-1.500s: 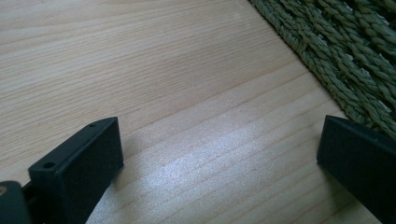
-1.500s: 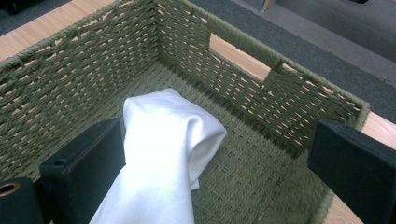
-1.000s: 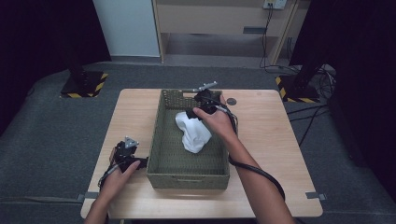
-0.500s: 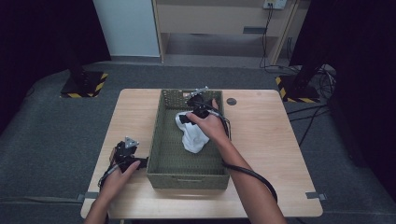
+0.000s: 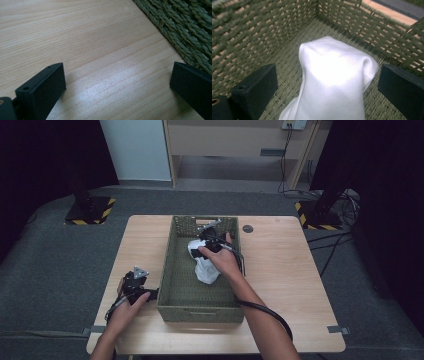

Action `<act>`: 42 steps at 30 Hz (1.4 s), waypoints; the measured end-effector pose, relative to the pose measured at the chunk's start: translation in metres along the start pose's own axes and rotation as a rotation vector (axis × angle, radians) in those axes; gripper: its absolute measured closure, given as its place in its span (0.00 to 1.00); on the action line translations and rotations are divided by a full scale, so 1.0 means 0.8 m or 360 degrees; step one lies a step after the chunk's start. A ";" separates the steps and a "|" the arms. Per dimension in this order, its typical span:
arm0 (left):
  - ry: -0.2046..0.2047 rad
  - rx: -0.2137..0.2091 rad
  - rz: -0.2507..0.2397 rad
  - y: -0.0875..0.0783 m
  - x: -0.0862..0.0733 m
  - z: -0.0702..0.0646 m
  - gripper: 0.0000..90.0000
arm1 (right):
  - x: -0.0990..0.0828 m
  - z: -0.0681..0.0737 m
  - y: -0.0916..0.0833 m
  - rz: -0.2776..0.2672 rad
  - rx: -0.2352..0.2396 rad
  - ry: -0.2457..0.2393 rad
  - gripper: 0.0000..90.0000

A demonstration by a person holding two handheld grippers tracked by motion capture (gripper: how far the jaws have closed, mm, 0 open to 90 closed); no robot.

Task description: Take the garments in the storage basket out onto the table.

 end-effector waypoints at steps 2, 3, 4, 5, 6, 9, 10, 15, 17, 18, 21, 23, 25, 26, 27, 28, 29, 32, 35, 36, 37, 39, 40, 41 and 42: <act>0.0000 0.0000 0.0000 0.000 0.000 0.000 0.00 | -0.002 -0.001 0.003 0.0012 -0.0004 0.0002 0.03; 0.0000 0.0000 0.0000 0.000 0.000 0.000 0.00 | -0.003 -0.002 0.005 0.0015 -0.0007 0.0007 0.03; 0.0000 0.0000 0.0000 0.000 0.000 0.000 0.00 | -0.004 -0.004 0.006 0.0020 -0.0010 0.0010 0.03; 0.0000 0.0000 0.0000 0.000 0.000 0.000 0.00 | -0.005 -0.005 0.008 0.0026 -0.0016 0.0010 0.03; 0.0000 0.0000 0.0000 0.000 0.000 0.000 0.00 | -0.006 -0.007 0.009 0.0031 -0.0020 0.0022 0.03; 0.0000 0.0000 0.0000 0.000 0.000 0.000 0.00 | -0.011 -0.011 0.014 0.0057 -0.0028 0.0044 0.03; 0.0001 0.0000 0.0000 0.000 0.000 0.000 0.00 | -0.013 -0.012 0.016 0.0062 -0.0026 0.0052 0.03; 0.0001 -0.0001 0.0000 0.000 0.000 0.000 0.00 | -0.018 -0.017 0.024 0.0085 -0.0031 0.0069 0.03; 0.0001 0.0000 0.0000 0.000 0.000 0.000 0.00 | -0.019 -0.019 0.027 0.0098 -0.0035 0.0075 0.03; 0.0001 -0.0001 0.0000 0.000 0.000 0.000 0.00 | -0.020 -0.020 0.028 0.0100 -0.0036 0.0085 0.03; 0.0000 -0.0001 0.0000 0.000 0.000 0.000 0.00 | -0.023 -0.023 0.033 0.0107 -0.0034 0.0104 0.03; 0.0001 -0.0001 0.0000 0.000 0.000 0.000 0.00 | -0.026 -0.025 0.035 0.0107 -0.0028 0.0119 0.03; 0.0001 -0.0001 0.0000 0.000 0.000 0.000 0.00 | -0.029 -0.026 0.038 0.0114 -0.0026 0.0125 0.03; 0.0001 -0.0001 0.0000 0.000 0.000 0.000 0.00 | -0.030 -0.026 0.039 0.0123 -0.0026 0.0128 0.03; 0.0001 -0.0001 0.0000 0.000 0.000 0.000 0.00 | -0.032 -0.027 0.040 0.0127 -0.0023 0.0131 0.03; 0.0001 -0.0001 0.0000 0.000 0.000 0.000 0.00 | -0.033 -0.028 0.041 0.0125 -0.0021 0.0139 0.03; 0.0001 -0.0001 0.0000 0.000 0.000 0.000 0.00 | -0.033 -0.028 0.042 0.0126 -0.0020 0.0144 0.03; 0.0001 -0.0001 0.0000 0.000 0.000 0.000 0.00 | -0.035 -0.029 0.044 0.0134 -0.0013 0.0146 0.03; 0.0001 -0.0001 0.0000 0.000 0.000 0.000 0.00 | -0.036 -0.031 0.045 0.0131 -0.0010 0.0158 0.03; 0.0001 -0.0001 0.0000 0.000 0.000 0.000 0.00 | -0.037 -0.032 0.046 0.0136 -0.0009 0.0164 0.03; 0.0001 -0.0001 0.0000 0.000 0.000 0.000 0.00 | -0.037 -0.032 0.047 0.0136 -0.0008 0.0167 0.03; 0.0001 -0.0001 0.0000 0.000 0.000 0.000 0.00 | -0.038 -0.033 0.049 0.0142 -0.0010 0.0171 0.03; 0.0002 -0.0001 0.0000 0.000 0.000 0.000 0.00 | -0.038 -0.033 0.051 0.0144 -0.0010 0.0176 0.03; 0.0001 -0.0001 0.0000 0.000 0.000 0.000 0.00 | -0.039 -0.033 0.052 0.0149 -0.0009 0.0176 0.03; 0.0001 -0.0001 0.0000 0.000 0.000 0.000 0.00 | -0.039 -0.033 0.054 0.0152 -0.0009 0.0174 0.03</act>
Point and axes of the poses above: each handheld gripper's, and its own axes: y roughly forward along the jaws, x roughly out of its top, z roughly to its left, the point moved 5 cm from there along y, roughly forward along the jaws, and after that the axes turned 14 degrees about x, right-handed, at the moved point
